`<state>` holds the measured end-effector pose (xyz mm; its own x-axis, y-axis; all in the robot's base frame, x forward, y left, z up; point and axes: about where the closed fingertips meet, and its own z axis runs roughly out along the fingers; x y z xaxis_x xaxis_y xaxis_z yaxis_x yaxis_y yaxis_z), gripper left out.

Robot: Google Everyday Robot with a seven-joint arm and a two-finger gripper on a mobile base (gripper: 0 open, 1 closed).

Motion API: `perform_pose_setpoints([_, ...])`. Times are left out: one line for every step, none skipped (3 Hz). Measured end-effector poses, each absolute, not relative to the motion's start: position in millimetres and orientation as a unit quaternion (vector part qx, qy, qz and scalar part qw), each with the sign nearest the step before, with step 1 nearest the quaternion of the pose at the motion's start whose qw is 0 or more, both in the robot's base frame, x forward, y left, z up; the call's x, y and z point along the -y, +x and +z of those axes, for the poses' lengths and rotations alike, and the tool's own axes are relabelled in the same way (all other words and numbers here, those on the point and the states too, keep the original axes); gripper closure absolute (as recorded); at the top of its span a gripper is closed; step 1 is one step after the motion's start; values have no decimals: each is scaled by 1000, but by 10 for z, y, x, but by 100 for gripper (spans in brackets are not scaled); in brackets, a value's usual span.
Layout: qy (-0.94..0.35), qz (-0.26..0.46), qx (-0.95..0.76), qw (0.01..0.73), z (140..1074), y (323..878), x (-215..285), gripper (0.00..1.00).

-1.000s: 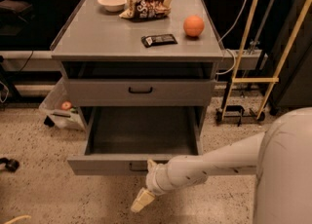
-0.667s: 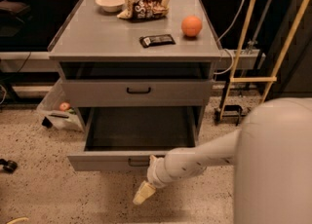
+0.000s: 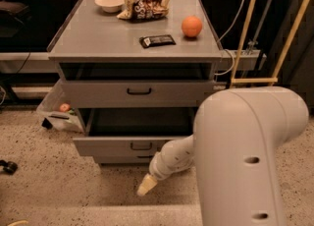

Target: Close middle drawer

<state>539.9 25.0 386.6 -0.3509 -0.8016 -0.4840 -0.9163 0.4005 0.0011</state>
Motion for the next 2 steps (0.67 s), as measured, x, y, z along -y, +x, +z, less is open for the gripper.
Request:
perform_pose_setpoints([-498, 87, -838, 206, 3633, 5984, -152, 0])
perform_pose_setpoints([-485, 61, -845, 216, 3640, 6247, -147, 0])
